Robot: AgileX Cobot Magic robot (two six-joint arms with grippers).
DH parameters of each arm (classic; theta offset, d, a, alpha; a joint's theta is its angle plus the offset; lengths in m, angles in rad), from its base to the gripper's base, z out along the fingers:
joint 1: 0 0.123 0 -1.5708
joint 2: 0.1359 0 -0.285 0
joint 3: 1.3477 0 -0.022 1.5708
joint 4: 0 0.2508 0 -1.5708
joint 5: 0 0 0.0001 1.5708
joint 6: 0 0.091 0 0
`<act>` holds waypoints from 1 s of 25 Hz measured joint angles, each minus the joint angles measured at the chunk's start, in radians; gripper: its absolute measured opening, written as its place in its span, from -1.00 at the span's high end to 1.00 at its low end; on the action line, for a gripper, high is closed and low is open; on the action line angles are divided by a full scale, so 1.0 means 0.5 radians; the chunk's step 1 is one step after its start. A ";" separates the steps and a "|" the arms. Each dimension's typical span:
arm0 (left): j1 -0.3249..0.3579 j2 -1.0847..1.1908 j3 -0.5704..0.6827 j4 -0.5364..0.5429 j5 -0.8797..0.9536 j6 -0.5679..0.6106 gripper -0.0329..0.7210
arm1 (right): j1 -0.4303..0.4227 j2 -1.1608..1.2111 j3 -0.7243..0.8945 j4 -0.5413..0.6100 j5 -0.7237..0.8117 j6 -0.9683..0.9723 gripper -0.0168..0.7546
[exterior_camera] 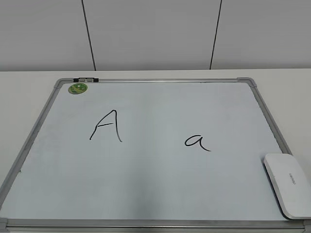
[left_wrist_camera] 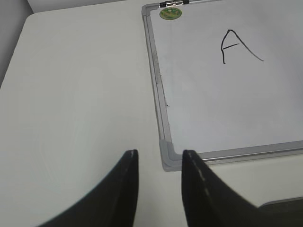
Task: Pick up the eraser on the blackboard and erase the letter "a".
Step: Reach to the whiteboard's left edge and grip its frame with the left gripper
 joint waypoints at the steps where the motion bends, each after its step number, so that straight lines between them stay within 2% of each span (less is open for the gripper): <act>1: 0.000 0.000 0.000 0.000 0.000 0.000 0.31 | 0.000 0.000 0.000 0.000 0.000 0.000 -0.56; 25: 0.000 0.000 0.000 0.000 0.000 0.000 0.31 | 0.000 0.000 0.000 0.000 0.000 0.000 -0.56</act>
